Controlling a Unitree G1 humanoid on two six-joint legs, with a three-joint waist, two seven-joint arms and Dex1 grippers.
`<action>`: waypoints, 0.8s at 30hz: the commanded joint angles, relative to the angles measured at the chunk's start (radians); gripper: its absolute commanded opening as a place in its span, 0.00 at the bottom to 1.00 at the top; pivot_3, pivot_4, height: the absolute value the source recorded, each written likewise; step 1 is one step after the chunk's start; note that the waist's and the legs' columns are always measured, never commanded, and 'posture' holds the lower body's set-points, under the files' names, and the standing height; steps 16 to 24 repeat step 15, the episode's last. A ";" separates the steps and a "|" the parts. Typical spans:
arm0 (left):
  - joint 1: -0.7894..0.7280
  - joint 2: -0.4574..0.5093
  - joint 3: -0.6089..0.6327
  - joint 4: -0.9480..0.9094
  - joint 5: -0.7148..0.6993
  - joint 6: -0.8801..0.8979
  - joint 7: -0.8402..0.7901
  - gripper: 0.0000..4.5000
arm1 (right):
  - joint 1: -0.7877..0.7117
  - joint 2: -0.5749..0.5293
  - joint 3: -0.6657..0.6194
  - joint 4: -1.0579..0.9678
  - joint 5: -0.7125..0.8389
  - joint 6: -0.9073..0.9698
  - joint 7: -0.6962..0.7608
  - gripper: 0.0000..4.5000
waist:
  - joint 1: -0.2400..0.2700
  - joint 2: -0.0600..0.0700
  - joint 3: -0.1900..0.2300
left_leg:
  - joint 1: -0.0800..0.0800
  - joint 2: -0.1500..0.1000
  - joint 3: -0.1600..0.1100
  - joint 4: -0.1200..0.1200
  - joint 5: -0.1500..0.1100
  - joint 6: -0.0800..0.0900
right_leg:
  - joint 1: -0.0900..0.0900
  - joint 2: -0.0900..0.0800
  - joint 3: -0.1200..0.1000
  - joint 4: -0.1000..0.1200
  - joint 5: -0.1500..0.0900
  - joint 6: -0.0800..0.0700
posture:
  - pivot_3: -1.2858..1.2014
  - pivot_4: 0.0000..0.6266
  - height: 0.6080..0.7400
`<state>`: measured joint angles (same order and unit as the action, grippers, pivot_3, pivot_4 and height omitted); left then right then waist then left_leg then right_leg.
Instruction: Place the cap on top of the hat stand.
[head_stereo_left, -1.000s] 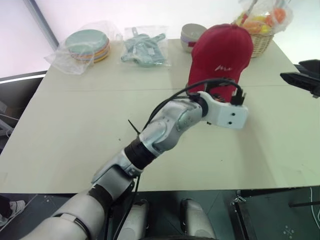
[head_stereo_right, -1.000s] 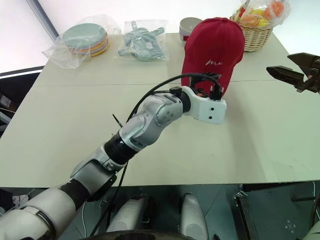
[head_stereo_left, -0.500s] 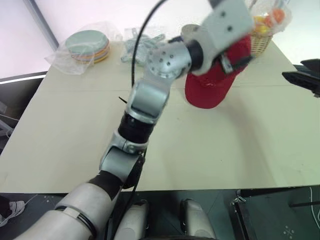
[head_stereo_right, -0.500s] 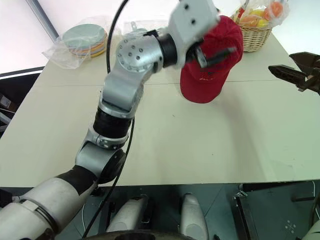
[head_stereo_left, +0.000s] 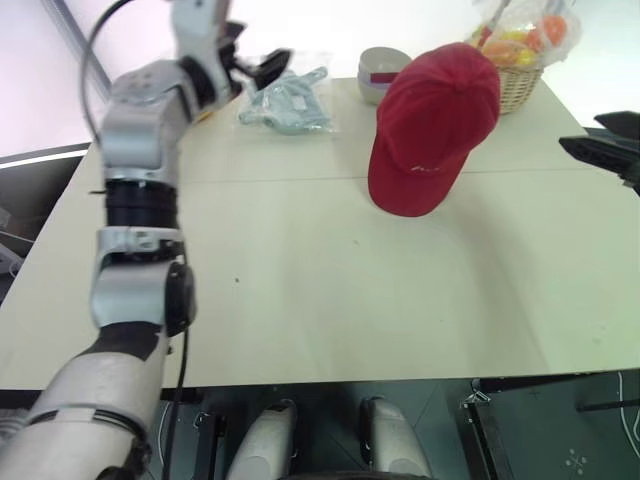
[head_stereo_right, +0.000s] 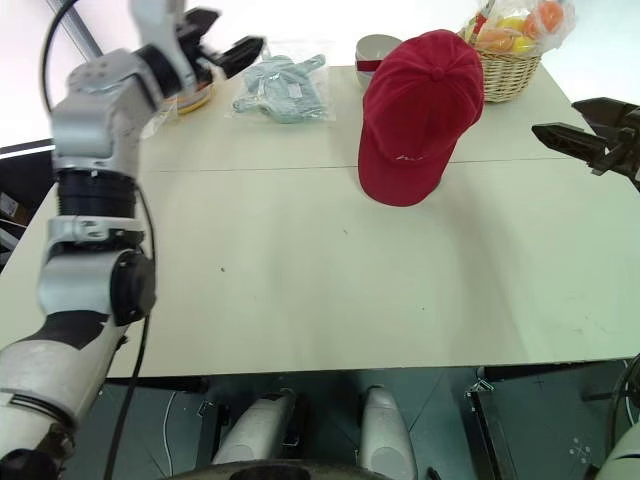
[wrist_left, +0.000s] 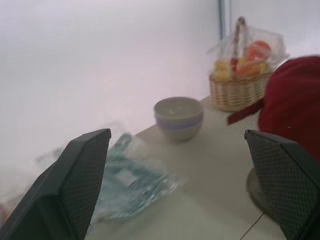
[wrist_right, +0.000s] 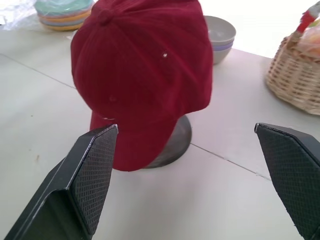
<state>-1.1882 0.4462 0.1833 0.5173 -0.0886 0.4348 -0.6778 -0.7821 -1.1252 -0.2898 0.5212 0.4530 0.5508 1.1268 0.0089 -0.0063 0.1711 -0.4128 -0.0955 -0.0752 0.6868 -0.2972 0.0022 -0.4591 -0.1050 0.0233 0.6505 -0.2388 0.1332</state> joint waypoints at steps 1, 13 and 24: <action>0.102 0.081 0.028 -0.118 -0.056 0.053 -0.056 0.99 | 0.010 -0.003 -0.032 0.011 -0.002 -0.025 -0.007 1.00 | 0.002 0.000 0.000 | 0.000 0.000 0.000 0.000 0.000 0.000 | 0.000 0.000 0.000 0.000 0.000 0.000 | 0.52 0.24 1.00; 0.559 0.216 0.115 -0.546 -0.248 0.292 -0.088 0.99 | 0.125 0.047 -0.083 -0.045 0.027 0.027 -0.079 1.00 | 0.002 0.000 0.000 | 0.000 0.000 -0.001 0.003 0.000 0.000 | 0.001 0.000 0.000 0.001 0.000 0.000 | 0.52 0.24 1.00; 0.575 0.207 0.123 -0.559 -0.269 0.294 -0.069 0.99 | 0.131 0.051 -0.080 -0.059 0.028 0.034 -0.083 1.00 | 0.002 0.000 0.000 | 0.000 0.000 -0.001 0.003 0.000 0.000 | 0.001 0.000 0.000 0.001 0.000 0.000 | 0.52 0.24 1.00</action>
